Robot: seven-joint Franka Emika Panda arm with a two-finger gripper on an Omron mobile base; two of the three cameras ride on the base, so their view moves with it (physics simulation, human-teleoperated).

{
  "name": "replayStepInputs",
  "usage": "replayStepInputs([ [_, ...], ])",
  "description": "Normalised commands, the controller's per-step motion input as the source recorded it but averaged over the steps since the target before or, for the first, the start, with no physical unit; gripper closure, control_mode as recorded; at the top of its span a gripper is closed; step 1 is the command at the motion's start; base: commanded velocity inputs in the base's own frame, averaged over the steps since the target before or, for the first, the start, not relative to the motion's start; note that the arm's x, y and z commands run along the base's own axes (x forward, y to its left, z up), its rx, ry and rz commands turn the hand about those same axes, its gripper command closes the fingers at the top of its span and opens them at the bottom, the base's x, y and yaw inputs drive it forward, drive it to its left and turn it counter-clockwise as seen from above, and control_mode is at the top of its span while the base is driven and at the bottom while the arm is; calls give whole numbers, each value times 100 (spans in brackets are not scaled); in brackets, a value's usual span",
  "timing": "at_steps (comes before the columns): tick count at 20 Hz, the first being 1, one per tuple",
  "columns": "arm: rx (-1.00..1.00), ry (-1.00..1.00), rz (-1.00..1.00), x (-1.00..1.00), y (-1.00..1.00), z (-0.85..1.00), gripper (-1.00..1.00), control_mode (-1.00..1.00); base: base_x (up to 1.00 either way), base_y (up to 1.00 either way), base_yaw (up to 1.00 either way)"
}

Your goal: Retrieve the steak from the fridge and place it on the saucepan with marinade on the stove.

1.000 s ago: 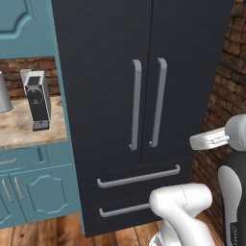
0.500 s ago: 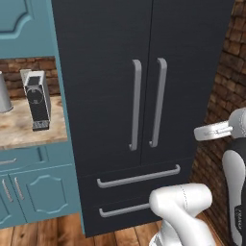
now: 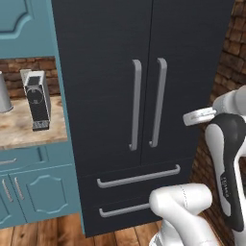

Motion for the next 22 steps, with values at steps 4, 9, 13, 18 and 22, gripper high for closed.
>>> replayStepInputs([
  [4,4,-2,0,54,-8,0,-100,-100,0,0,0],
  [9,4,-10,0,48,0,0,-100,-100,0,0,0],
  [13,0,-1,0,35,0,0,-100,-100,0,0,0],
  [18,0,-1,0,24,-4,0,-100,-100,0,0,0],
  [22,0,-1,0,14,-6,0,-100,-100,0,0,0],
])
